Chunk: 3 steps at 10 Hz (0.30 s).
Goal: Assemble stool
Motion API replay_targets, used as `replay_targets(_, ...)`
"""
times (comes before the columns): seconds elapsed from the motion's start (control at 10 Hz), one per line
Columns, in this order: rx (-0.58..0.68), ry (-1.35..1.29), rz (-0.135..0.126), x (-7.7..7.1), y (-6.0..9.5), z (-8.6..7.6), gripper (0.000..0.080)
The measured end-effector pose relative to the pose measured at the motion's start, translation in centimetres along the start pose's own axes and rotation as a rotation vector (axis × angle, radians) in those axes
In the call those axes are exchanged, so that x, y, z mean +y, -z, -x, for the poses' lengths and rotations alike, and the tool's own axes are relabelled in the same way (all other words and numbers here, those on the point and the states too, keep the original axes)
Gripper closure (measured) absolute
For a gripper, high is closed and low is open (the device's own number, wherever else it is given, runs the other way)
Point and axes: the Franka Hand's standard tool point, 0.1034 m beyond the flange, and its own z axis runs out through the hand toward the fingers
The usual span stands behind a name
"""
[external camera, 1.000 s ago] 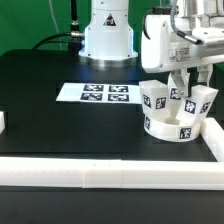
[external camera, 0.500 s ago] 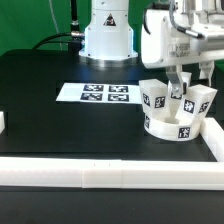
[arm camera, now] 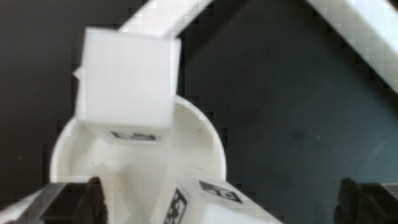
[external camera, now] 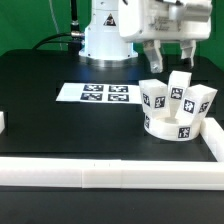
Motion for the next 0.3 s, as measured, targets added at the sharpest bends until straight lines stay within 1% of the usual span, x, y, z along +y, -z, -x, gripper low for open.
replay_targets(0.3,0.030,0.046,-0.006,-0.29,-0.94,-1.40,0.0151)
